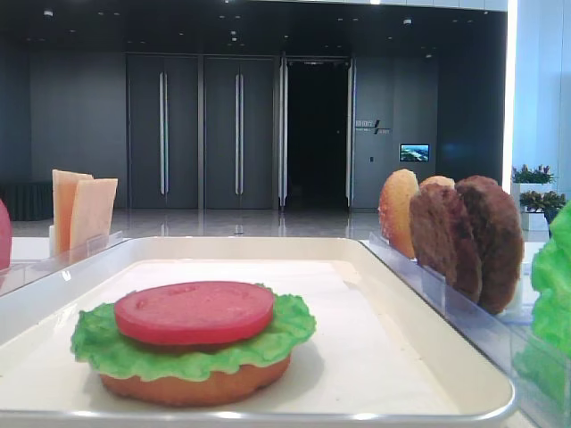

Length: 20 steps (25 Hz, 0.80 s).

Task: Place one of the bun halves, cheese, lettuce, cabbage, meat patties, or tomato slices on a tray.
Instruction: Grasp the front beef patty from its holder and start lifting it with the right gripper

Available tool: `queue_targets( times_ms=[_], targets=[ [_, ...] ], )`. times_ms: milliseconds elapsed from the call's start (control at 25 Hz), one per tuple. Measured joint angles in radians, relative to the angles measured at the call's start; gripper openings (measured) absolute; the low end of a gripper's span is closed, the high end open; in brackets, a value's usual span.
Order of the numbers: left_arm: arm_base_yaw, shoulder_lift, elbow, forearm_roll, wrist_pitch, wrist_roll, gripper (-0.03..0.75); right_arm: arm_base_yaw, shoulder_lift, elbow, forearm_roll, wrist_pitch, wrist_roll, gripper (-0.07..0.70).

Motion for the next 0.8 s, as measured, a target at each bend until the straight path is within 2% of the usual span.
queue_targets(
  times_ms=[800],
  targets=[
    [0.0,0.0,0.0,-0.002,0.0,0.0,0.639,0.0,0.0,0.0,0.0,0.0,0.0,0.541]
  ],
)
